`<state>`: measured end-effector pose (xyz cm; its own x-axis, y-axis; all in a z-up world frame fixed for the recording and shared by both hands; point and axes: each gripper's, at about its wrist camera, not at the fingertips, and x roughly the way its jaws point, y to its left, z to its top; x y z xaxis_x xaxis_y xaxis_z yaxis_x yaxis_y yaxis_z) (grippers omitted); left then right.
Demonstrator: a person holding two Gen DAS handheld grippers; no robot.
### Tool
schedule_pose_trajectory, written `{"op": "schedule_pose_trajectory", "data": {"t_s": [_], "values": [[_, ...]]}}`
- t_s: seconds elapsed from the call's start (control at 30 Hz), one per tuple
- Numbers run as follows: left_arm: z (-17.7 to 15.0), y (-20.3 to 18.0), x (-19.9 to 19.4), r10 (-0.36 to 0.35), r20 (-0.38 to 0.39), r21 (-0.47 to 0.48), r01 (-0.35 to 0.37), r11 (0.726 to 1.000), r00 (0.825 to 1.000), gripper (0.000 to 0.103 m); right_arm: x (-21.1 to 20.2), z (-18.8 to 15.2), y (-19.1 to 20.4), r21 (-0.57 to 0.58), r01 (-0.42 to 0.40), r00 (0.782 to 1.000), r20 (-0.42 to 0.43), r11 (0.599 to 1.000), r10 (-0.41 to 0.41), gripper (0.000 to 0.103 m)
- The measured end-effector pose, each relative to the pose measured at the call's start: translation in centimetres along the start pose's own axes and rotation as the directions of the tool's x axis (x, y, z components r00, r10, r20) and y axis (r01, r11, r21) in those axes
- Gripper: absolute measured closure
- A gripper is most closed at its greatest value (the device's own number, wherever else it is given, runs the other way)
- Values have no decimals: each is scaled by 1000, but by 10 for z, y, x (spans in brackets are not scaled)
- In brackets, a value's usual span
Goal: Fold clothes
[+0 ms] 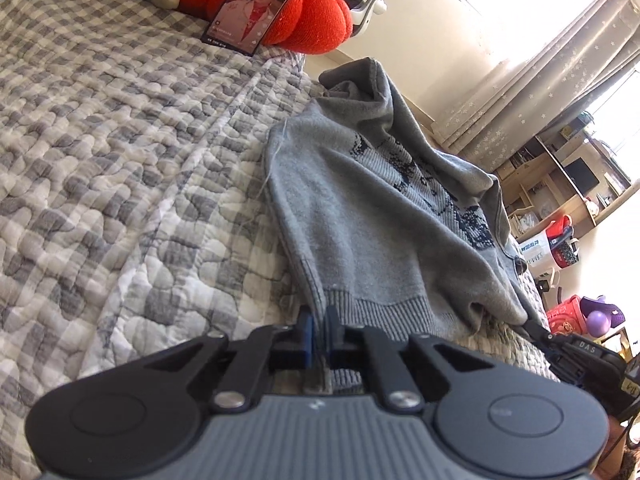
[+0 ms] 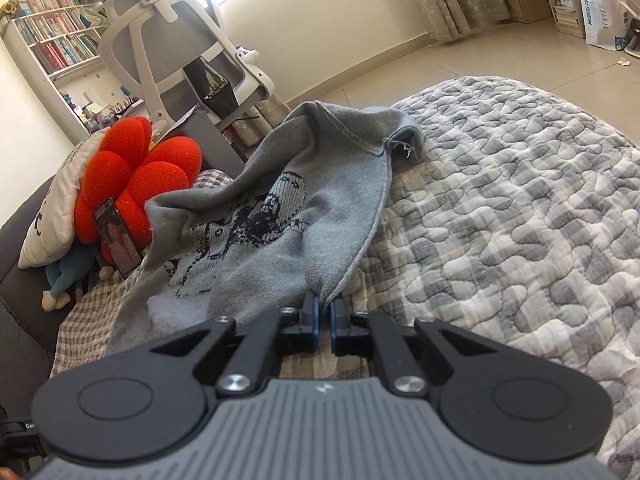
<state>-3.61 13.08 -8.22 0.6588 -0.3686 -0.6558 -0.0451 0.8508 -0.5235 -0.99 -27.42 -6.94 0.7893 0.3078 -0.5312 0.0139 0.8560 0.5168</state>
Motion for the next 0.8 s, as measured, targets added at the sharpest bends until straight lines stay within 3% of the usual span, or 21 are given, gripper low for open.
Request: {"op": "schedule_pose_trajectory", "data": {"t_s": [0.27,0.43,0.8], "values": [[7,-18,-35,-115,78,21,114,993,990,98,-51,42,0,-40,18,991,134,999,-13,97],[19,-28,-47,-149,129,34,145,989,980,98,-56,65,2,-64,49,981,192,997,-36,97],[53,-31,-24,-61,212,41,54,998,975,98,11,93,14,-136,101,977,202,986,-72,97]]}}
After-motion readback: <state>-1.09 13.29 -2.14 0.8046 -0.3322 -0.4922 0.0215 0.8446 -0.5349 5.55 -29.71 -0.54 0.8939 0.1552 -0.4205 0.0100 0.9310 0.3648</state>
